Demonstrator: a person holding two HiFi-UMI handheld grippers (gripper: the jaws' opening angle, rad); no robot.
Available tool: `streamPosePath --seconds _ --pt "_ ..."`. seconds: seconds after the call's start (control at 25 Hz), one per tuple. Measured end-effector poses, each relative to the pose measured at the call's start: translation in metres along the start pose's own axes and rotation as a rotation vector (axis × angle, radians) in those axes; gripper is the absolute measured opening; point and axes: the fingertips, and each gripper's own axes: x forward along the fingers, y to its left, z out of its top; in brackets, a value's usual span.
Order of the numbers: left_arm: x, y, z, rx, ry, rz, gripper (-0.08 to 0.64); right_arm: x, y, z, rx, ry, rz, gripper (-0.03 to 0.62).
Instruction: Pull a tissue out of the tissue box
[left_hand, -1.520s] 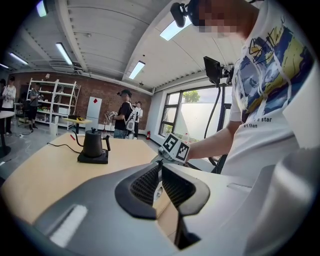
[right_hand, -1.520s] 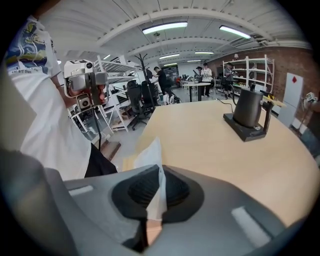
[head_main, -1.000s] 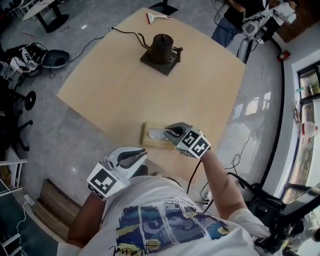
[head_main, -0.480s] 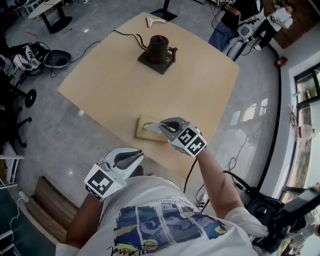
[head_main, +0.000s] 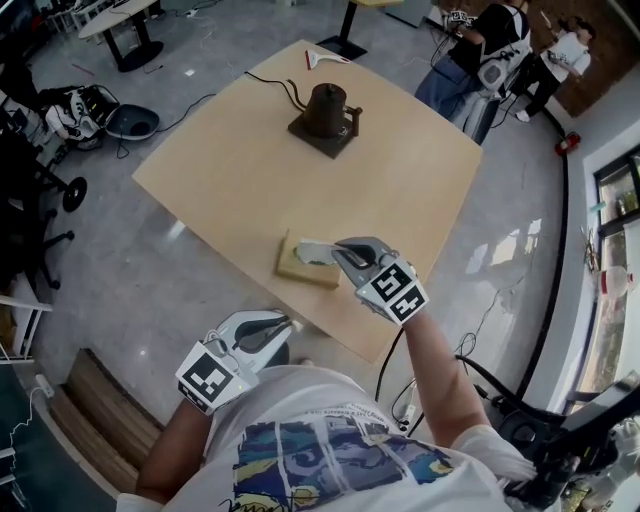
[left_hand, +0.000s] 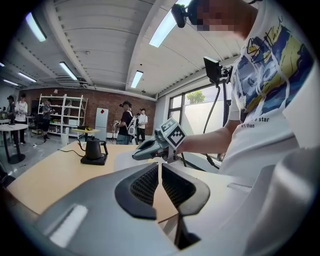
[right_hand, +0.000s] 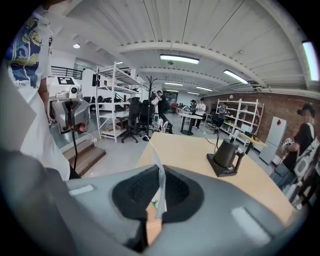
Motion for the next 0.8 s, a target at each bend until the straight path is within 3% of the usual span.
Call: streamPosePath --seconds 0.56,0.8 --pt "-0.017 -0.025 0.013 0.017 -0.019 0.016 0.023 -0.075 0.034 0.063 -0.061 -0.097 -0.067 0.003" --pt "-0.019 -0.037 0.009 0.017 -0.03 0.026 0.023 -0.099 0.052 0.071 -0.098 -0.116 -0.084 0.003"
